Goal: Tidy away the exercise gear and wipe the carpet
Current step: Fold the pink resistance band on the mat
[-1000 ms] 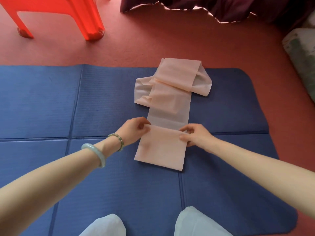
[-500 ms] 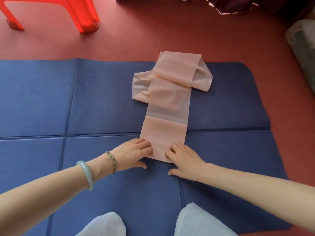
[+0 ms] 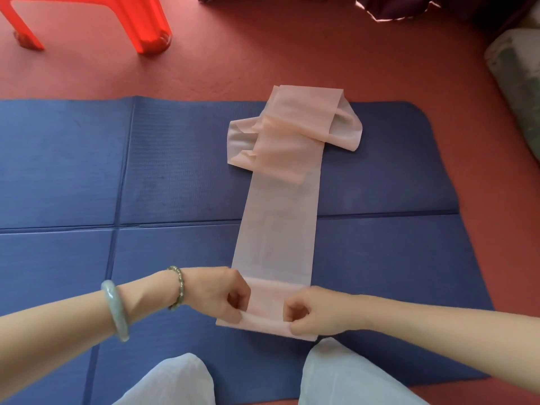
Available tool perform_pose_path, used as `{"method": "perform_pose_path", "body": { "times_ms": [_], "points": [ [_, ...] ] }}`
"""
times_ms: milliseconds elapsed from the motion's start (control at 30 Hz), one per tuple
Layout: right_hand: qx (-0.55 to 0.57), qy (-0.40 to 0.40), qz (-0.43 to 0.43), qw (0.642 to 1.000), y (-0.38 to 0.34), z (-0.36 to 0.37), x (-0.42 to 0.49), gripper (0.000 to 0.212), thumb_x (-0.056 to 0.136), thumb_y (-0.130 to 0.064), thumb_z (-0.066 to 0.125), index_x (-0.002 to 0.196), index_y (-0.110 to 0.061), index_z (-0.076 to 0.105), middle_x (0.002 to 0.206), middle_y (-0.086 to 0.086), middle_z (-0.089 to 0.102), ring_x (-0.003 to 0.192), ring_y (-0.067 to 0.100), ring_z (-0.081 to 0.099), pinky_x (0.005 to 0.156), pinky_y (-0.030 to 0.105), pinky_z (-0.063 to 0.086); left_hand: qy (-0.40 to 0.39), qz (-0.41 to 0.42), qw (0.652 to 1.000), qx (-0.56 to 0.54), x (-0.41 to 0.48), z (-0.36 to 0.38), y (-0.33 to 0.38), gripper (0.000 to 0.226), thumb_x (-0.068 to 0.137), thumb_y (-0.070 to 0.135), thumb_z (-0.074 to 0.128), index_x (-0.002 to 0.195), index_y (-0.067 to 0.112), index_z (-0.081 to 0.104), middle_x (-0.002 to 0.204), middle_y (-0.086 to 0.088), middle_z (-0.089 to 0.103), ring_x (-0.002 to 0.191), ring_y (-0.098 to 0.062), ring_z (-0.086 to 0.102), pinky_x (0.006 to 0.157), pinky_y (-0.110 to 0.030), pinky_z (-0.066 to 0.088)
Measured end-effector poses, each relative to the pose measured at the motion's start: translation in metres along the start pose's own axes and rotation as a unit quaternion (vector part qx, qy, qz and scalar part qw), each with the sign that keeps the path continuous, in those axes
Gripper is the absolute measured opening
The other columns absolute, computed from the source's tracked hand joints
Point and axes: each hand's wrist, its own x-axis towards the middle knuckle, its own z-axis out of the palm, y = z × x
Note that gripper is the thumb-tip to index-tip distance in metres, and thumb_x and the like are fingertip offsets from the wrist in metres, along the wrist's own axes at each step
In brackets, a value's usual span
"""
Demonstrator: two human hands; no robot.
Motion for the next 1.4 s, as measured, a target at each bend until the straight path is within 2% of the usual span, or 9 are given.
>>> {"method": "perform_pose_path", "body": {
  "times_ms": [100,233,333,567,667,833,1000,1167,1400],
  "points": [
    [0.062,0.028,0.016,0.998,0.003,-0.018,0.003,0.008,0.084,-0.015,0.056,0.084,-0.020,0.062,0.074,-0.013,0.058,0.066,0.000,0.051,0.059,0.013,0.042,0.053,-0.031,0.997,-0.038,0.000,-0.005,-0.005,0.008,0.083,0.020,0.058,0.087,0.021,0.065,0.069,0.018,0.057,0.060,0.007,0.052,0.055,-0.007,0.037],
    [0.163,0.212,0.035,0.963,0.022,-0.054,0.022,0.008,0.086,-0.012,0.061,0.082,-0.019,0.062,0.076,-0.006,0.061,0.069,0.007,0.057,0.055,0.020,0.048,0.230,-0.044,0.972,-0.013,0.012,-0.031,-0.013,0.014,0.090,0.023,0.052,0.099,0.022,0.063,0.085,0.009,0.063,0.077,-0.012,0.057,0.069,-0.022,0.044],
    [0.112,0.328,0.027,0.937,0.031,-0.084,0.037,0.002,0.085,-0.021,0.065,0.086,-0.019,0.067,0.083,-0.003,0.067,0.078,0.011,0.060,0.065,0.021,0.045,0.314,-0.045,0.948,-0.006,0.033,-0.053,-0.018,0.018,0.092,0.022,0.050,0.105,0.018,0.063,0.094,0.001,0.068,0.083,-0.017,0.059,0.075,-0.027,0.043],
    [-0.003,0.394,0.066,0.917,0.036,-0.105,0.066,0.029,0.088,-0.022,0.056,0.115,-0.012,0.057,0.116,0.005,0.056,0.111,0.021,0.050,0.082,0.028,0.041,0.430,-0.115,0.891,0.087,0.071,-0.070,-0.032,0.036,0.091,0.021,0.055,0.124,0.009,0.052,0.125,-0.010,0.051,0.110,-0.032,0.050,0.090,-0.037,0.039],
    [-0.182,0.421,0.014,0.889,0.027,-0.087,0.057,0.045,0.085,-0.022,0.061,0.126,-0.008,0.048,0.122,0.010,0.046,0.114,0.028,0.041,0.091,0.037,0.041,0.463,-0.009,0.867,0.186,0.066,-0.052,-0.032,0.037,0.083,0.028,0.066,0.111,0.008,0.055,0.114,-0.011,0.054,0.098,-0.034,0.053,0.083,-0.037,0.040],
    [-0.321,0.300,-0.111,0.891,0.022,-0.035,0.039,0.053,0.069,-0.047,0.074,0.100,-0.008,0.056,0.098,0.009,0.052,0.088,0.027,0.049,0.072,0.036,0.040,0.315,0.175,0.879,0.312,0.048,-0.011,-0.043,0.051,0.066,0.061,0.063,0.092,0.019,0.049,0.090,0.002,0.056,0.076,-0.016,0.050,0.067,-0.027,0.033],
    [-0.395,0.267,-0.099,0.873,0.033,-0.020,0.040,0.037,0.054,-0.022,0.084,0.077,-0.010,0.058,0.079,0.006,0.056,0.068,0.024,0.054,0.057,0.030,0.045,0.317,0.172,0.875,0.322,0.046,-0.001,-0.051,0.020,0.079,0.033,0.064,0.088,0.018,0.056,0.089,0.003,0.061,0.075,-0.019,0.057,0.063,-0.029,0.049],
    [-0.243,0.243,-0.108,0.933,0.029,-0.015,0.029,0.009,0.080,-0.006,0.052,0.088,-0.008,0.056,0.093,0.006,0.056,0.083,0.025,0.052,0.067,0.030,0.042,0.261,0.144,0.922,0.246,0.030,-0.003,-0.035,0.024,0.084,0.029,0.040,0.082,0.017,0.060,0.077,0.004,0.063,0.067,-0.021,0.059,0.058,-0.025,0.048],
    [0.000,-0.069,0.005,0.998,-0.001,0.004,-0.005,0.007,0.084,-0.021,0.052,0.086,-0.023,0.058,0.078,-0.011,0.055,0.072,0.009,0.050,0.064,0.022,0.042,-0.021,0.028,0.999,-0.016,-0.006,0.027,0.005,0.005,0.080,0.022,0.060,0.081,0.020,0.064,0.060,0.017,0.053,0.054,0.002,0.049,0.053,-0.006,0.033]
  ]
}}
